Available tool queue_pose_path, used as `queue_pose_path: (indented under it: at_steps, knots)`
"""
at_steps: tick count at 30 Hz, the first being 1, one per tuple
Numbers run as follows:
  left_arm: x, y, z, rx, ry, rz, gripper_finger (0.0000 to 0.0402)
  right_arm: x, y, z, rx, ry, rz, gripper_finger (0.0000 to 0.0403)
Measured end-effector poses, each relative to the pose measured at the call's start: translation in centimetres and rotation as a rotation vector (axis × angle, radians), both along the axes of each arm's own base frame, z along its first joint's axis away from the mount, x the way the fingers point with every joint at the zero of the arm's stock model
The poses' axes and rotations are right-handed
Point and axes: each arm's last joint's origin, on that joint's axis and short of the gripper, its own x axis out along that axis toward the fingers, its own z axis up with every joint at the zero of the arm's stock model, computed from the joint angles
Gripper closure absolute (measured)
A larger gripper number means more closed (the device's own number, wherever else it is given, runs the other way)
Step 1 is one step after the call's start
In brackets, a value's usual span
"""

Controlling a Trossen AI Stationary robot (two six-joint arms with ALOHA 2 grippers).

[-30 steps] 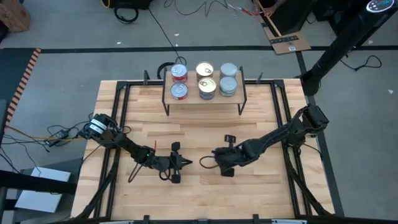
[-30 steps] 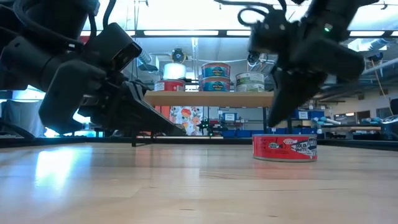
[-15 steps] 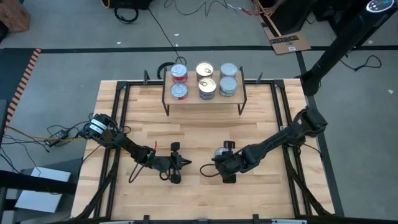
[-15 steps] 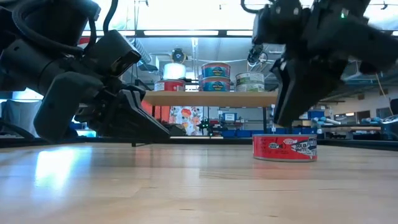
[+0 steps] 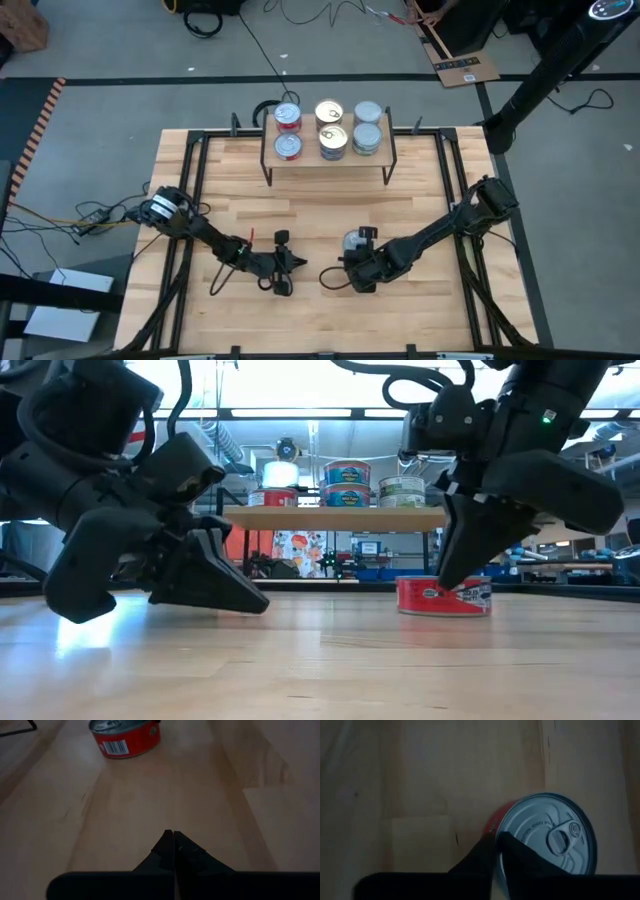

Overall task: Stack canned seafood by type on shelf
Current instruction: Stack the red tuna can on top of the red tuna can on the shelf

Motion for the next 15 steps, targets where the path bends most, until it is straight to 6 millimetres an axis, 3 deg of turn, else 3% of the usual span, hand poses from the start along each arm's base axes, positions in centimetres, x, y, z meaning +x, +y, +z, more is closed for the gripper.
queue_pose_path:
  at_steps: [4, 15]
  knots:
    - [0.0, 0.0, -0.1, 0.0, 0.002, 0.001, 0.0401, 0.1, 0.0, 0.1, -0.005, 0.009, 0.01, 0.0395]
    - [0.1, -0.5, 0.3, -0.018, -0.042, -0.021, 0.0401, 2.3, 1.2, 3.3, 0.104, -0.067, 0.012, 0.04]
